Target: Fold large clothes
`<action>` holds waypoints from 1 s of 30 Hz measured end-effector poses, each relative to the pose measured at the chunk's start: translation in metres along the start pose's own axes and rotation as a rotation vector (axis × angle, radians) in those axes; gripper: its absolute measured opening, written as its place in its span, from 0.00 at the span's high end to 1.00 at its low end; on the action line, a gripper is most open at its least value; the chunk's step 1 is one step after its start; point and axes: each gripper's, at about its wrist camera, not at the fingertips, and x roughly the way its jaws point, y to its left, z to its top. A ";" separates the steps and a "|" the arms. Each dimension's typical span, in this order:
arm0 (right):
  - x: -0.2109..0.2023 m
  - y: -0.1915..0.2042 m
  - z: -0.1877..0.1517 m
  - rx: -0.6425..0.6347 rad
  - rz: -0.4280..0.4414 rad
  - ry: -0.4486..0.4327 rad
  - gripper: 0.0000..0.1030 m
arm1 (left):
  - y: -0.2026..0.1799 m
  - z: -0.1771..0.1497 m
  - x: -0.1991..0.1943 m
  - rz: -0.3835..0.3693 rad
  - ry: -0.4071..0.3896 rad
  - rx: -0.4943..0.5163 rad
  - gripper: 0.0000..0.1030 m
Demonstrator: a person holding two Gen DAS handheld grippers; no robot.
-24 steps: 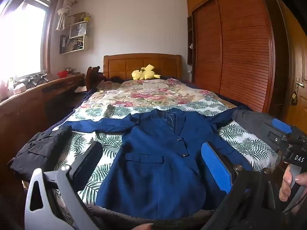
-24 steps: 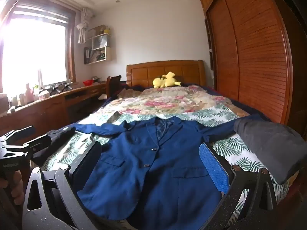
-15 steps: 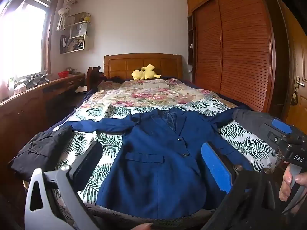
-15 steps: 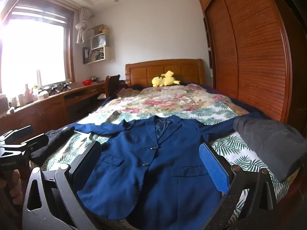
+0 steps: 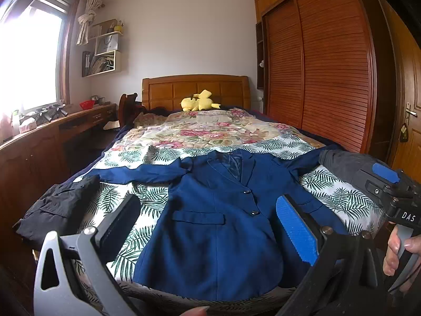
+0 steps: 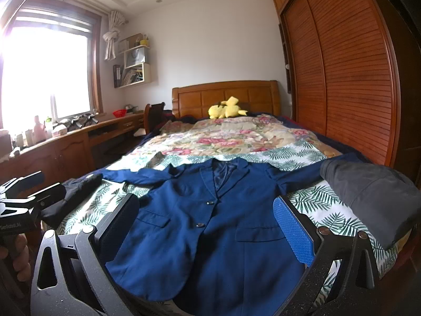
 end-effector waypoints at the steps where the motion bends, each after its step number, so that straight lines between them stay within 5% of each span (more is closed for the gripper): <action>1: 0.000 0.000 0.000 0.000 0.000 0.000 0.00 | 0.000 0.000 0.000 0.000 0.000 0.000 0.00; 30: 0.008 -0.004 -0.010 0.001 -0.009 0.005 0.00 | -0.004 -0.001 -0.003 -0.004 -0.015 0.010 0.00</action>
